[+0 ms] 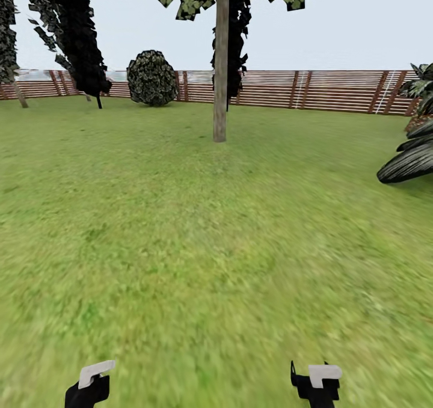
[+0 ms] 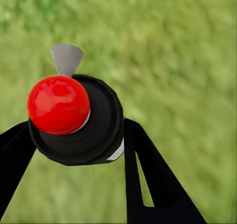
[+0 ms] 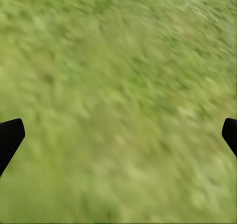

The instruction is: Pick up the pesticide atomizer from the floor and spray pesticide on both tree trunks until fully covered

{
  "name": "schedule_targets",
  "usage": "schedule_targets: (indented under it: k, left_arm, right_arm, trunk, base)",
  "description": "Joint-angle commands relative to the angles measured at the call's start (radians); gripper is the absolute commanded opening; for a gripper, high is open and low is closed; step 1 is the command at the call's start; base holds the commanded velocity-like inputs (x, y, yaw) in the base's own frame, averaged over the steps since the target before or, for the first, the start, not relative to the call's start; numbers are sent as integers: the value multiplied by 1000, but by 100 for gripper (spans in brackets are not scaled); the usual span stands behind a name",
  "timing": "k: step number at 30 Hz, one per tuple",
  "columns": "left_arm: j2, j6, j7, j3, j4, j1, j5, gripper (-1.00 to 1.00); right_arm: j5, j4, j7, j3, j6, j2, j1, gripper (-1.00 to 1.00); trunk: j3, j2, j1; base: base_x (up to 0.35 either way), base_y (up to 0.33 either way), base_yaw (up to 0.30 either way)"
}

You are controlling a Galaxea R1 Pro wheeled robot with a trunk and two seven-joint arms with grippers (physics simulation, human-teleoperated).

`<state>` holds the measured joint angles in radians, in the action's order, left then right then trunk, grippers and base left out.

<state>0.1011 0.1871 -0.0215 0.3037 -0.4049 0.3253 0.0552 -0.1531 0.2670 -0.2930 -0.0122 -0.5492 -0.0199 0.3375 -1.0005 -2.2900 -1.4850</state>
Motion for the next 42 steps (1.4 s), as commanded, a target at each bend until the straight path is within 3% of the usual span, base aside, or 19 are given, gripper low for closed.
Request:
schedule_targets:
  k: [1, 42]
  left_arm:
    - [0, 0, 0, 0, 0, 0, 0, -100]
    - [0, 0, 0, 2, 7, 0, 0, -100]
  right_arm:
    - [0, 0, 0, 0, 0, 0, 0, 100]
    - [0, 0, 0, -1, 0, 0, 0, 100]
  trunk:
    - [0, 0, 0]
    - [0, 0, 0]
  base:
    - [335, 0, 0]
    - [335, 0, 0]
